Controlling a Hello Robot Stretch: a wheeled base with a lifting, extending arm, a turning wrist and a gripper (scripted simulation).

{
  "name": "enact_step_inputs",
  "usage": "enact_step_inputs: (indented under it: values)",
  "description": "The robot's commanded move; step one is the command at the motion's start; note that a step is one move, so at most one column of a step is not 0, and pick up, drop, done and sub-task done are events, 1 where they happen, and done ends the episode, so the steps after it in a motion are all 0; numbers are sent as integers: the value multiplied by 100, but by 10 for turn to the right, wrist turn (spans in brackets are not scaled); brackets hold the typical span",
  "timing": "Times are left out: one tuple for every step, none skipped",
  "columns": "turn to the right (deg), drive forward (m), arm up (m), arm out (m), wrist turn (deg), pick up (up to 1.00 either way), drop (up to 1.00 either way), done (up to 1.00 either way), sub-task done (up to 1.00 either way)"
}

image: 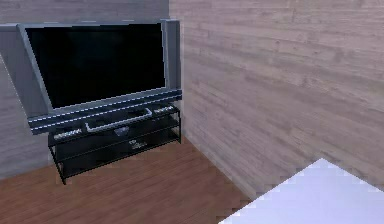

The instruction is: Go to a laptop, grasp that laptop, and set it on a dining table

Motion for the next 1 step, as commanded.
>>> enact_step_inputs:
  values:
    - [0, 0, 0, -8, 0, 0, 0, 0, 0]
